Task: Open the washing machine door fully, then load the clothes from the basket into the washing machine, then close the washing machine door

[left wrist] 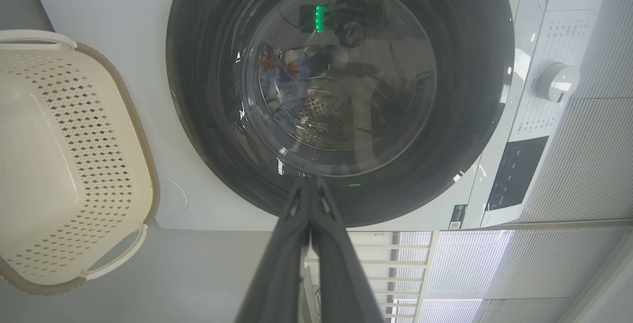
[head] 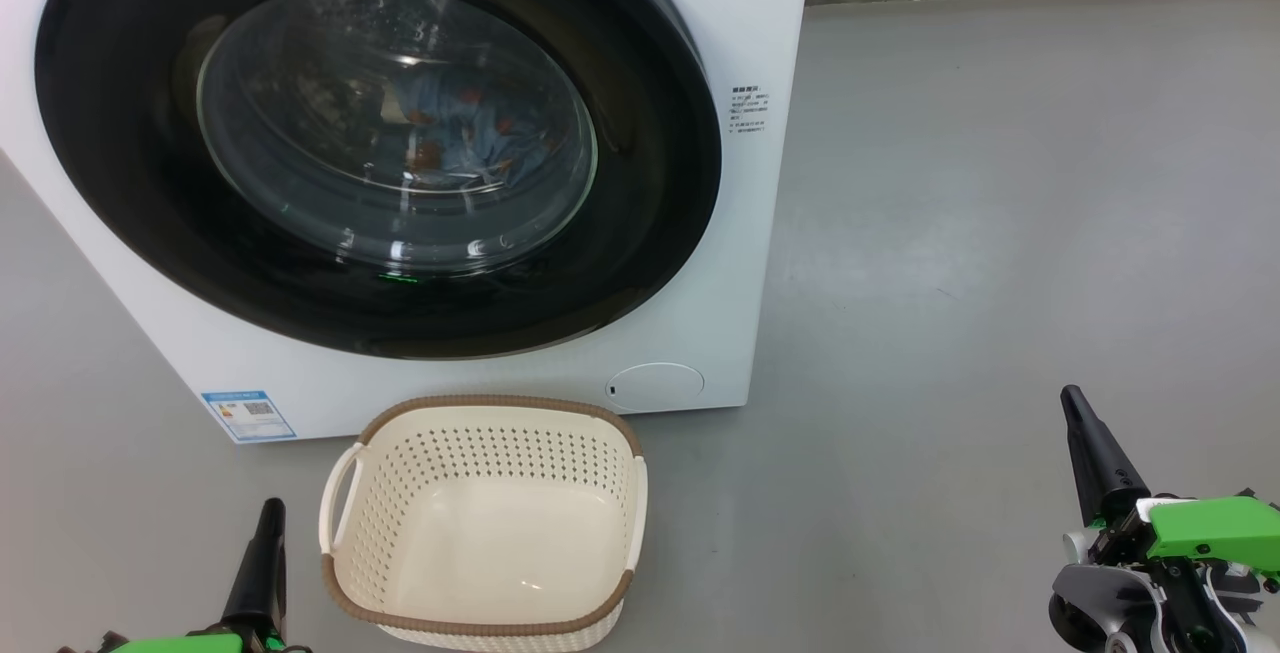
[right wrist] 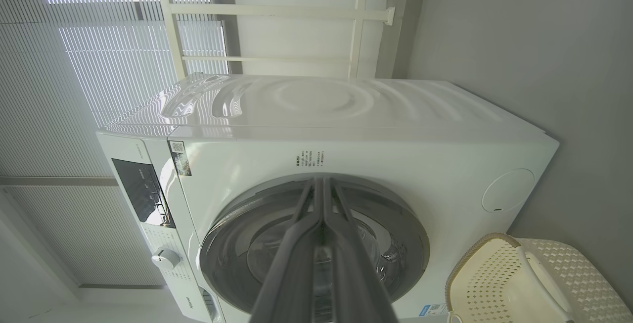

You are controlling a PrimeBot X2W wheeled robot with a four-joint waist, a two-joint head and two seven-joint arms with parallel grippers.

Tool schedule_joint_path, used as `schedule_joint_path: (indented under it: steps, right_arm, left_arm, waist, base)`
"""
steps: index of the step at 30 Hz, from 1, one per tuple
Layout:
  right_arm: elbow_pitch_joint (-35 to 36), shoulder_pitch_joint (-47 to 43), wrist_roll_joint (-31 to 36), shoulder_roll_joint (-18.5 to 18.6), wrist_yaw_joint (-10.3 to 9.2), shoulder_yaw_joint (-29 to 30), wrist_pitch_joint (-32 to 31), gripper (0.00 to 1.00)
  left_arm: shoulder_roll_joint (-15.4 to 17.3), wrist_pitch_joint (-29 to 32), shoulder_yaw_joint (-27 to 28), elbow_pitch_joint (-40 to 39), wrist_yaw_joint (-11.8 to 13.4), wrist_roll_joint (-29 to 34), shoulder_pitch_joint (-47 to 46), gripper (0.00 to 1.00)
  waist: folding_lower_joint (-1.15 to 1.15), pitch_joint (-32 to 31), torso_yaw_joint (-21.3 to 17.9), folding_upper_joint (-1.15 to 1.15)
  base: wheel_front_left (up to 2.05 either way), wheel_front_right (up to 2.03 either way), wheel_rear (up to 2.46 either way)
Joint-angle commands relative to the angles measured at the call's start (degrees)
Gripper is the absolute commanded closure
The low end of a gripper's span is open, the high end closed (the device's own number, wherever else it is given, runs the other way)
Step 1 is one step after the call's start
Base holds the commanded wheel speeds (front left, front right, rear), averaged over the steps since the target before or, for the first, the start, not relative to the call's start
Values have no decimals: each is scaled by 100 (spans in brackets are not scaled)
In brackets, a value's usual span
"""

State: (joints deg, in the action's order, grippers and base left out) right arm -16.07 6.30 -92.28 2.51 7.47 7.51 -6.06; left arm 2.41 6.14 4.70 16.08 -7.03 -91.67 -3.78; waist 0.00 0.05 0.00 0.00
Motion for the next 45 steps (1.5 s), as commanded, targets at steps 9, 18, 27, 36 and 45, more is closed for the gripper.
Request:
schedule_joint_path:
  steps: [9,18,27,36,45]
  right_arm:
    - [178,19,2,51,2,-110,-33,100]
    - [178,20,4,50,2,-108,-34,100]
    - [178,20,5,49,2,-106,-35,100]
    - [178,20,6,48,2,-105,-37,100]
    - [178,20,7,47,2,-104,-37,100]
  left_arm:
    - [47,42,192,-173,-46,-42,-276,100]
    - [47,42,192,-174,-46,-42,-275,100]
    - [47,42,192,-174,-46,-42,-275,100]
    - [47,42,192,-174,-46,-42,-275,100]
    - [47,42,192,-174,-46,-42,-275,100]
  waist:
    - [0,0,0,0]
    - [0,0,0,0]
    - [0,0,0,0]
    - [0,0,0,0]
    - [0,0,0,0]
  base:
    - [0,0,0]
    - [0,0,0]
    - [0,0,0]
    - [0,0,0]
    - [0,0,0]
